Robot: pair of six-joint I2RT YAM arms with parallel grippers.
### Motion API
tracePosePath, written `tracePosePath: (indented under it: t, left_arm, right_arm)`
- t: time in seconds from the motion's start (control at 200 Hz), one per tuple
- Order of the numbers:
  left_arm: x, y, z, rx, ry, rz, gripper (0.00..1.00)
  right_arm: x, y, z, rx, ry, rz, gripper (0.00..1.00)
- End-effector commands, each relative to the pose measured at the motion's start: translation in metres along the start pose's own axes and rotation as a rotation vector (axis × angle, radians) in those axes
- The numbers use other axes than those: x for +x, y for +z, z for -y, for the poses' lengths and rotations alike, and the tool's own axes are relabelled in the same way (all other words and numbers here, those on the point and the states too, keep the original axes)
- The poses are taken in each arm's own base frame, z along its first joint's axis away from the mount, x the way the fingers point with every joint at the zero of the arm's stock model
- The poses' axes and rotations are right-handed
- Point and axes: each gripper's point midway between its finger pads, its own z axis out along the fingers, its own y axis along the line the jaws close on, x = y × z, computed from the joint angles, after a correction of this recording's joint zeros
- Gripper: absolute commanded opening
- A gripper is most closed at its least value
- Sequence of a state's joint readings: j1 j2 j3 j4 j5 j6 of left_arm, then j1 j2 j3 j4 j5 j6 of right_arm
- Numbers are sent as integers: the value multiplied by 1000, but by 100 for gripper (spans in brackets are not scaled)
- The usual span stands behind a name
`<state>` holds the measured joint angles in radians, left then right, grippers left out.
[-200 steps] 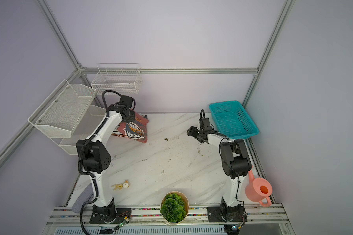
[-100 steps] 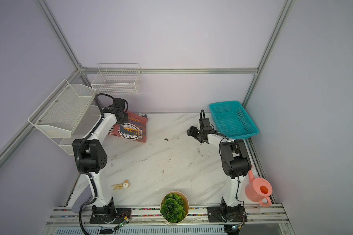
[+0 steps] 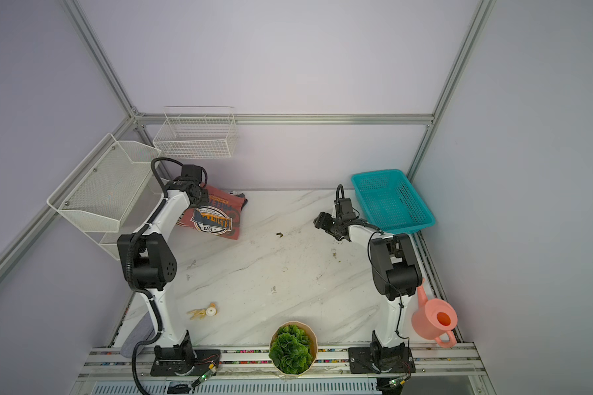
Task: Fold and stack tank tops
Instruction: Place the tank top among several tank tops.
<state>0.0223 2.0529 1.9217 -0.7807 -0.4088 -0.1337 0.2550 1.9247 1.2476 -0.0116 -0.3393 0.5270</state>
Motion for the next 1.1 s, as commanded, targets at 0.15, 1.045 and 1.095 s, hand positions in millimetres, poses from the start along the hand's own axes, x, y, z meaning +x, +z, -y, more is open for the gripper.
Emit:
tracePosePath:
  t: [0.15, 1.045, 1.095]
  left_arm:
    - [-4, 22, -22, -89, -38, 23, 32]
    - [-38, -74, 21, 245, -117, 161, 100]
    - [-33, -78, 34, 294, -103, 152, 100]
  right_arm:
    - [6, 3, -1, 5, 2, -11, 76]
    - [6, -1, -19, -37, -20, -13, 76]
    - [6, -3, -23, -46, -26, -12, 76]
